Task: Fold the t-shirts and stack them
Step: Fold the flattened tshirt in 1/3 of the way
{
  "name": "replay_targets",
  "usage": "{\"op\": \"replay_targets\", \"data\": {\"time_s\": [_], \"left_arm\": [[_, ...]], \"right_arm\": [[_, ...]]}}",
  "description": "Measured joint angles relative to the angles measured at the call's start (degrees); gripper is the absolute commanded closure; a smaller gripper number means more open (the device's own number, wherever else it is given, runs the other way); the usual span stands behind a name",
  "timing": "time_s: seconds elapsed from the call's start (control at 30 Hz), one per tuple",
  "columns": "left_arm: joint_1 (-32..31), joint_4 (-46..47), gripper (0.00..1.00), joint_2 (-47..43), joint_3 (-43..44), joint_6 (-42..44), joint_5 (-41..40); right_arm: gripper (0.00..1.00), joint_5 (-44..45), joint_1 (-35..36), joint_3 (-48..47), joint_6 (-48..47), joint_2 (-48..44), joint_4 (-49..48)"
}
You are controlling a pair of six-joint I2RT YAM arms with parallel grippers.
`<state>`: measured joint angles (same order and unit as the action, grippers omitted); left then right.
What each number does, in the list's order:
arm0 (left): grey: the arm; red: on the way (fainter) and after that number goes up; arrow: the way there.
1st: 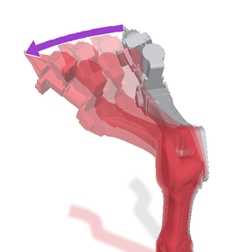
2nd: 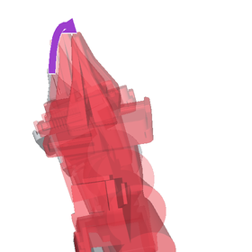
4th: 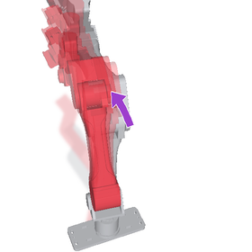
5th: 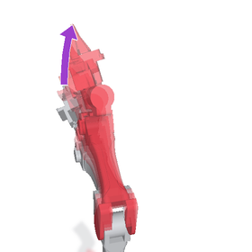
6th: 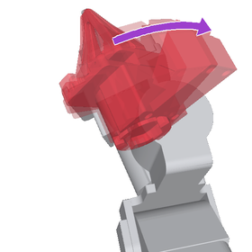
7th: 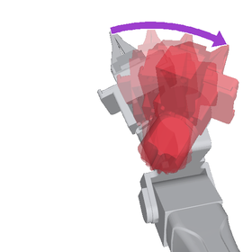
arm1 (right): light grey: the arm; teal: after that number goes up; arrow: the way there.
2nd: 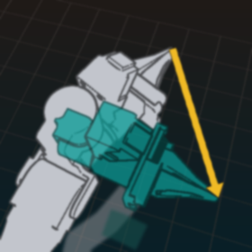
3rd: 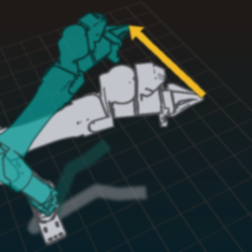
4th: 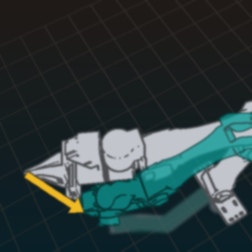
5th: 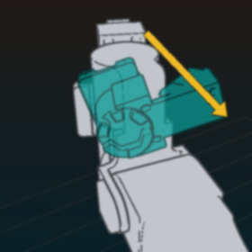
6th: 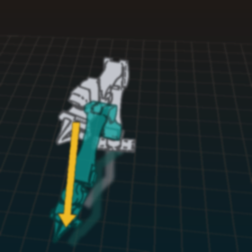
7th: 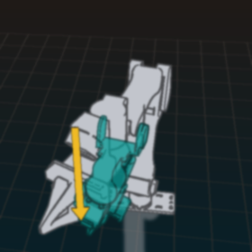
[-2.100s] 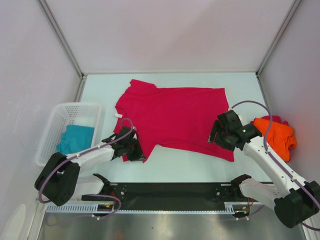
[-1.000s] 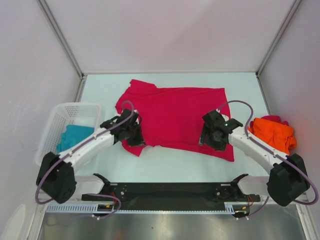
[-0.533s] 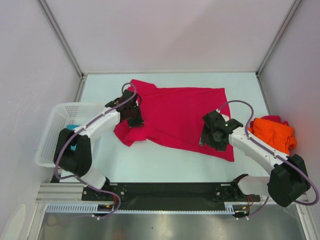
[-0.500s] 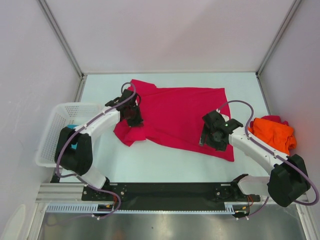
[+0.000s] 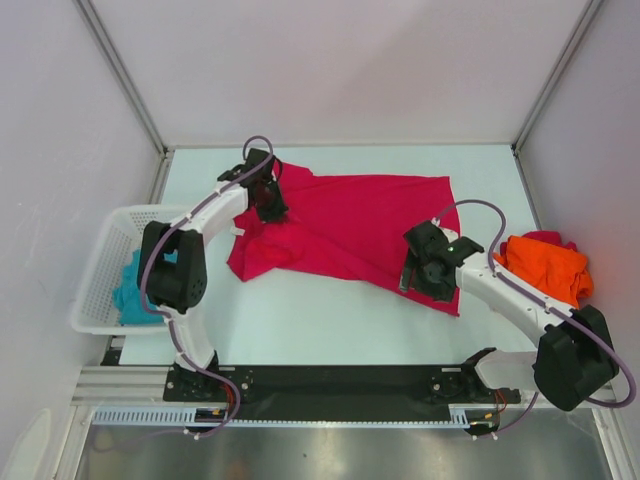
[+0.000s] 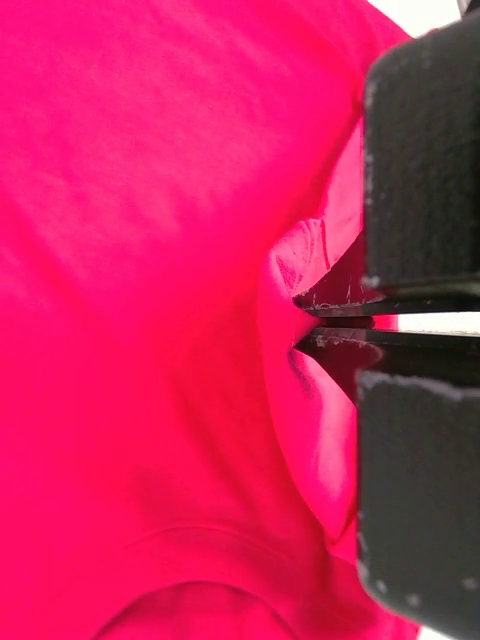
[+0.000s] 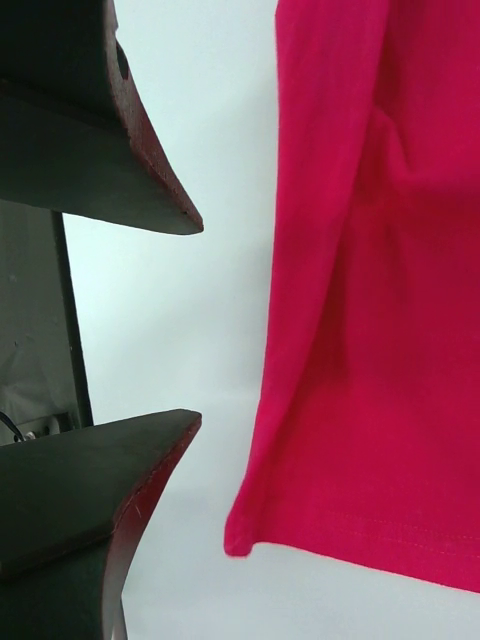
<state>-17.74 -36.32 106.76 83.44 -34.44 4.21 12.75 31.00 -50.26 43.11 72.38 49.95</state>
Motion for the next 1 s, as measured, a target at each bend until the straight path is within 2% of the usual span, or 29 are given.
{"op": "replay_targets", "data": {"time_s": [0.1,0.13,0.2,0.33,0.4,0.5,0.73,1.0], "left_arm": [[0.44,-0.13,0.97,2.21,2.19,0.02,-0.02],[0.55,-0.28,0.93,2.71,2.56,0.02,0.00],[0.83,-0.48,0.84,3.96,3.39,0.07,0.07],[1.51,-1.03,0.56,5.05,3.65,1.01,0.52],[1.90,-1.20,0.49,5.01,3.54,1.49,0.61],[2.23,-0.92,0.46,4.50,2.21,1.92,0.63],[2.49,-0.28,0.45,-1.60,-7.48,1.99,0.66],[2.97,0.72,0.45,-8.48,-15.65,2.01,1.03]], "right_arm": [[0.23,0.20,0.00,-0.02,-0.31,1.01,0.00],[0.22,0.28,0.00,-0.04,-0.39,1.25,0.00],[0.22,0.44,0.00,-0.07,-0.70,1.86,0.04],[0.21,0.81,0.00,-0.28,-0.92,2.32,0.11],[0.21,1.01,0.00,-0.35,-0.98,2.32,0.11],[0.21,1.20,0.00,-0.35,-1.14,2.38,0.11],[0.20,1.53,0.00,-0.35,-1.14,2.73,0.07],[0.19,1.88,0.00,-0.68,-1.42,7.98,-1.38]]}}
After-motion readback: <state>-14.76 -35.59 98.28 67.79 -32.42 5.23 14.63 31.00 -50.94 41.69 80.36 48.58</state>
